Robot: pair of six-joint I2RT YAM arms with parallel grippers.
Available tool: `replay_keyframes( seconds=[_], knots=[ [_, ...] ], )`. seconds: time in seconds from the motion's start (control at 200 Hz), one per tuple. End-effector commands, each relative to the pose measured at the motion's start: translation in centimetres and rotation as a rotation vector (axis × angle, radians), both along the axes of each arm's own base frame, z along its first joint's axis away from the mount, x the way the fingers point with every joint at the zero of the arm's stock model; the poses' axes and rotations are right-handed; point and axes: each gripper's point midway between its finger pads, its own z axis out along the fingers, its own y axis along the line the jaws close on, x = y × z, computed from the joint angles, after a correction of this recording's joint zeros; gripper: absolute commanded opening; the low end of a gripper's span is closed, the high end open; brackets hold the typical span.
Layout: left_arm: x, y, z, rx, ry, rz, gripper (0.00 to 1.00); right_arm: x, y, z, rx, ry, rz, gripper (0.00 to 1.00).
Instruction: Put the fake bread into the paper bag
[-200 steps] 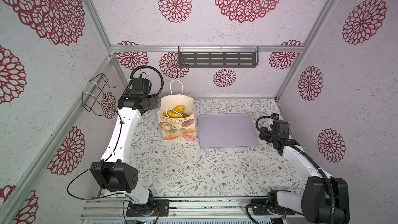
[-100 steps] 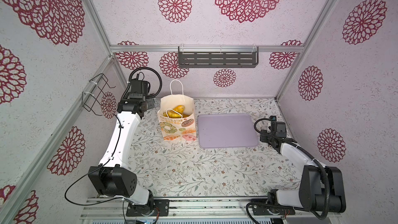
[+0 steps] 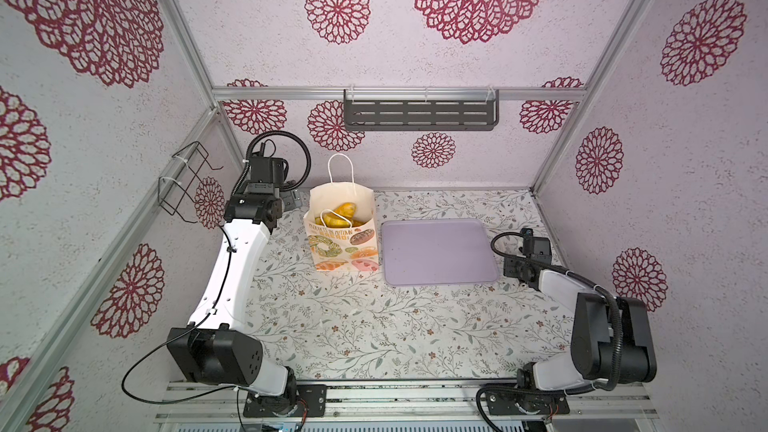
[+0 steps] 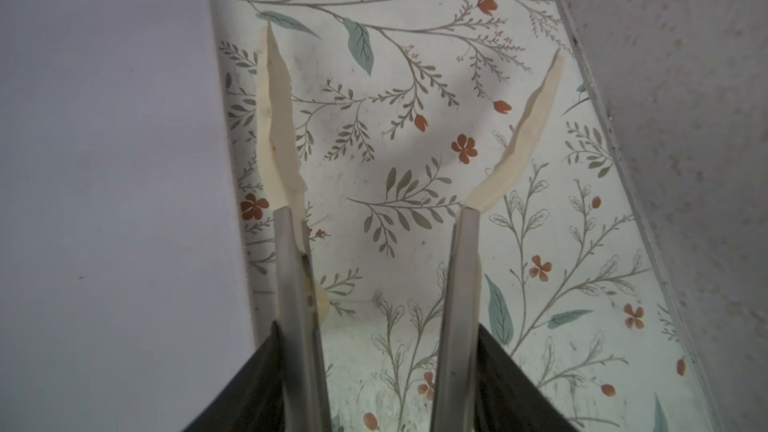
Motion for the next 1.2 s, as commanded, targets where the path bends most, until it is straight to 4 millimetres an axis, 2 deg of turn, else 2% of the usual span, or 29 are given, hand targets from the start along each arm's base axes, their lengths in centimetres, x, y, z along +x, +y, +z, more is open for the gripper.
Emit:
replay_keyframes(
  seconds=[0.0,0.325,0.505,0.595,0.61,0.631,0.936,1.196],
  knots=[
    [0.0,0.4,1.1,0.008,-0.044,0.010,0.97,1.6,-0.3,1.2,-0.007,-0.063,0.015,0.65],
    [0.0,0.4,1.0,0.005,-0.057,0.014,0.97,2.4,-0.7,-0.1,0.035,-0.030,0.014,0.67],
    [-0.2,0.9,1.1,0.006,-0.065,0.052,0.97,2.1,-1.3,-1.7,0.023,0.064,-0.012,0.73],
    [-0.5,1.2,1.3,-0.025,-0.098,0.083,0.97,1.6,-1.4,-2.0,0.018,0.078,-0.020,0.80],
    [-0.5,1.3,1.4,-0.030,-0.105,0.083,0.97,1.6,-1.4,-2.0,0.017,0.075,-0.023,0.95],
    [-0.5,1.2,1.4,-0.033,-0.113,0.081,0.97,1.6,-1.5,-1.9,0.015,0.072,-0.027,0.99],
    [-1.0,1.6,2.1,-0.034,-0.176,0.109,0.97,1.3,-1.6,0.2,0.018,0.009,-0.054,0.99],
    [-0.6,1.7,1.0,-0.032,-0.200,0.118,0.97,0.7,-0.9,3.4,0.066,-0.112,-0.067,0.99]
  ],
)
